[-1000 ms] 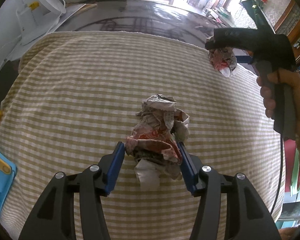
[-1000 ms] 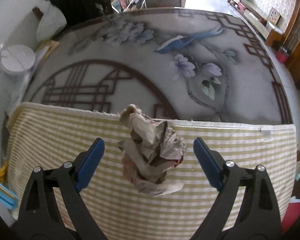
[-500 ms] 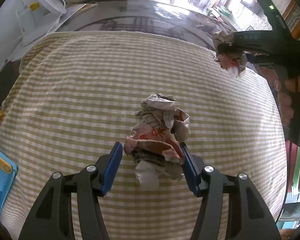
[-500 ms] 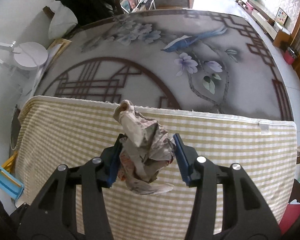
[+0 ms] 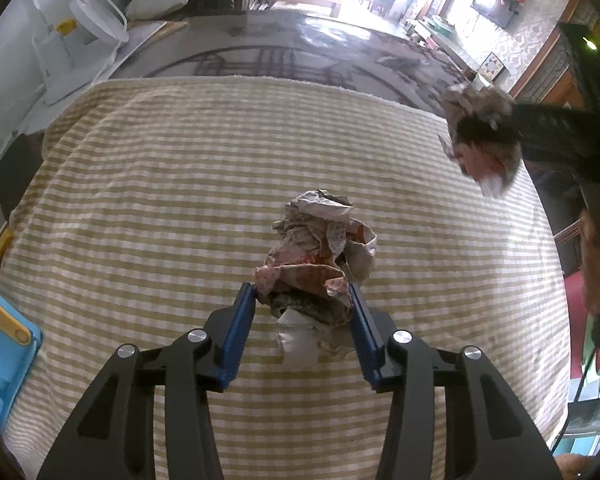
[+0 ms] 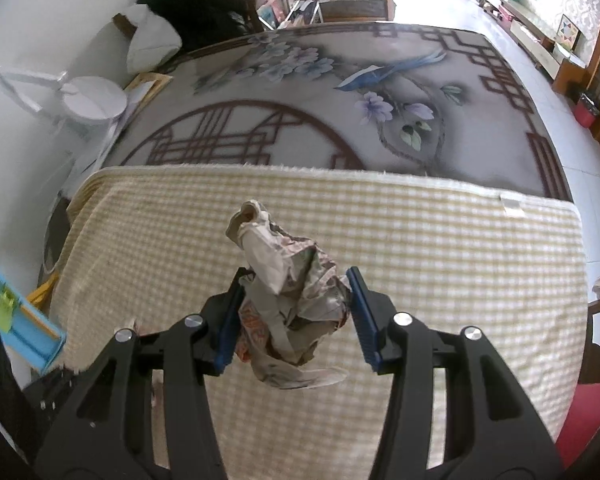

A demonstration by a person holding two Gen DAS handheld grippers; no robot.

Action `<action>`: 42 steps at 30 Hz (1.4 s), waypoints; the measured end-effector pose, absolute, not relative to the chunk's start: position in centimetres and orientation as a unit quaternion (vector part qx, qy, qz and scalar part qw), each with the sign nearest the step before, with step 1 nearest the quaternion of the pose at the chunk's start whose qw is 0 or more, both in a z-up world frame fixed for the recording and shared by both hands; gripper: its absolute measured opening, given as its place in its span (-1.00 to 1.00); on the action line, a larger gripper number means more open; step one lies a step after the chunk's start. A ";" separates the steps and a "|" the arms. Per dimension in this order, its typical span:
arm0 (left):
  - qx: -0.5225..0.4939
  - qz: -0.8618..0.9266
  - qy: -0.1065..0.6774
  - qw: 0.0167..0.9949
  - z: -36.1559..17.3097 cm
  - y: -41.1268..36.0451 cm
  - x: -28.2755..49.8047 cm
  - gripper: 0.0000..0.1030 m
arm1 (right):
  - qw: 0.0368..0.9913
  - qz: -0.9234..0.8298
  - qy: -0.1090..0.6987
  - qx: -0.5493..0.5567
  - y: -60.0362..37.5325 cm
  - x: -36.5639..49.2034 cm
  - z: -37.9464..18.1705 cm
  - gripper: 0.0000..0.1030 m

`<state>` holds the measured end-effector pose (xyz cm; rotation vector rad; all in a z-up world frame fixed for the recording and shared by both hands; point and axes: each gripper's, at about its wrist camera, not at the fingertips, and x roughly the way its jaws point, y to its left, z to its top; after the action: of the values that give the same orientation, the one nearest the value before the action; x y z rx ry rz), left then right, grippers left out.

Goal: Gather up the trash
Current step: 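Lift both paper wads and carry them toward the red bucket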

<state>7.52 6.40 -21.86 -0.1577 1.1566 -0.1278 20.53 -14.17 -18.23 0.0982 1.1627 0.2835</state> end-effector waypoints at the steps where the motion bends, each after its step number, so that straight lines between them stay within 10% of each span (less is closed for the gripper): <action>1: -0.073 -0.060 0.542 0.835 -21.6 6.3 7.4 -0.15 | 0.826 0.134 0.545 0.046 -14.3 19.7 -17.9 -0.07; 42: -0.039 -0.141 0.464 0.874 -13.9 -2.0 5.0 -0.15 | 0.898 0.038 0.428 0.090 -22.3 4.1 -9.2 -0.07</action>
<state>4.99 -2.02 -13.88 -0.0819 0.9700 -0.2938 4.13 -22.34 -9.19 0.1874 0.8866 0.0779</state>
